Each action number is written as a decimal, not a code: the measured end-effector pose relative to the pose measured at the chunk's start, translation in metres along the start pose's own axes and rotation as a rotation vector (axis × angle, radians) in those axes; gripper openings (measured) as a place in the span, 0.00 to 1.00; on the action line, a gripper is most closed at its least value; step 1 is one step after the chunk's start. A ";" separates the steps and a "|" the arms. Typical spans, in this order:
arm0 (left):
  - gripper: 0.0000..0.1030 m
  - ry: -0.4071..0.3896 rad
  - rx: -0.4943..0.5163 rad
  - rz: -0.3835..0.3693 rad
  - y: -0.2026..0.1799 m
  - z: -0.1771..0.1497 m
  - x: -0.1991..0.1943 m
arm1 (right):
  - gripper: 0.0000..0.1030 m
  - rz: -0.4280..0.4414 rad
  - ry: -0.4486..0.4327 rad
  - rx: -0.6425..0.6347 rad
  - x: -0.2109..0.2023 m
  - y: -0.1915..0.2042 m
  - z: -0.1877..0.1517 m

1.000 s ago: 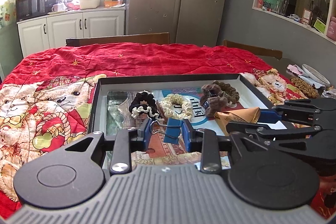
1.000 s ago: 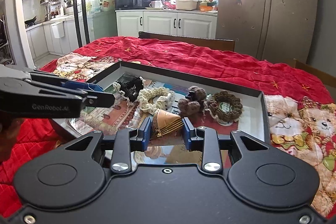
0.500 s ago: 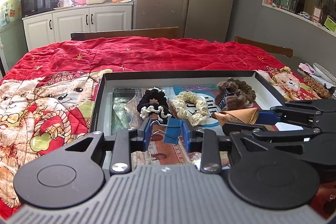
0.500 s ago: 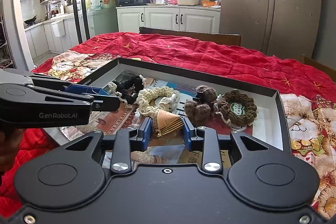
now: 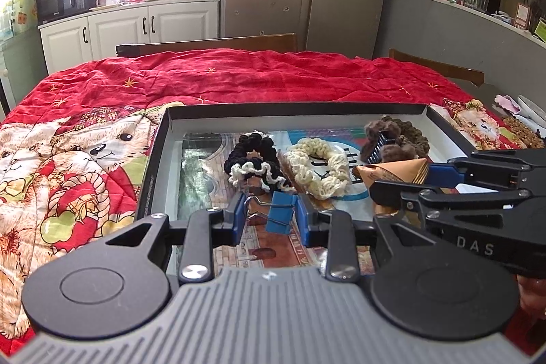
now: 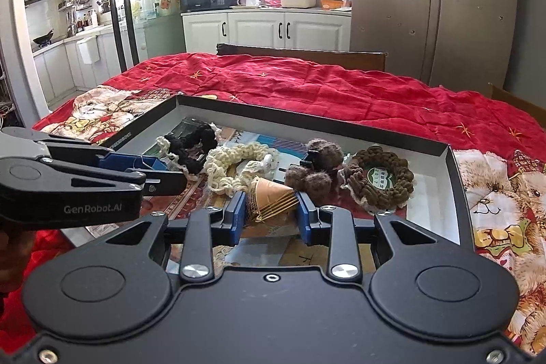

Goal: Organize objects
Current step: 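Lower binder clip into box with left gripper while right gripper lowers tan packet, then open left gripper to release binder clip while right gripper releases tan packet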

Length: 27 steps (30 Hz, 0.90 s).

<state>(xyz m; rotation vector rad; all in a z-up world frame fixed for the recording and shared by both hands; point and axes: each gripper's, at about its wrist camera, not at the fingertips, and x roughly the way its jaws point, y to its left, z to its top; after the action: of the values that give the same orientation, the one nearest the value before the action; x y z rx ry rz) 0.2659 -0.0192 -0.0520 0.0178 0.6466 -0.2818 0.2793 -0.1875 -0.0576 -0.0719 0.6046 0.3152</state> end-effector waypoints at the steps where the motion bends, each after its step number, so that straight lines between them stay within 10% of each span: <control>1: 0.34 0.001 0.000 0.001 0.000 0.000 0.000 | 0.29 -0.001 0.000 0.000 0.001 0.000 0.000; 27: 0.35 0.007 0.015 0.020 -0.003 -0.003 0.007 | 0.30 -0.013 -0.001 -0.004 0.005 -0.002 -0.001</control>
<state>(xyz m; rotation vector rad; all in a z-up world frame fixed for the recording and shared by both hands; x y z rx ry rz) 0.2687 -0.0235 -0.0582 0.0399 0.6508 -0.2675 0.2837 -0.1881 -0.0611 -0.0799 0.6025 0.3037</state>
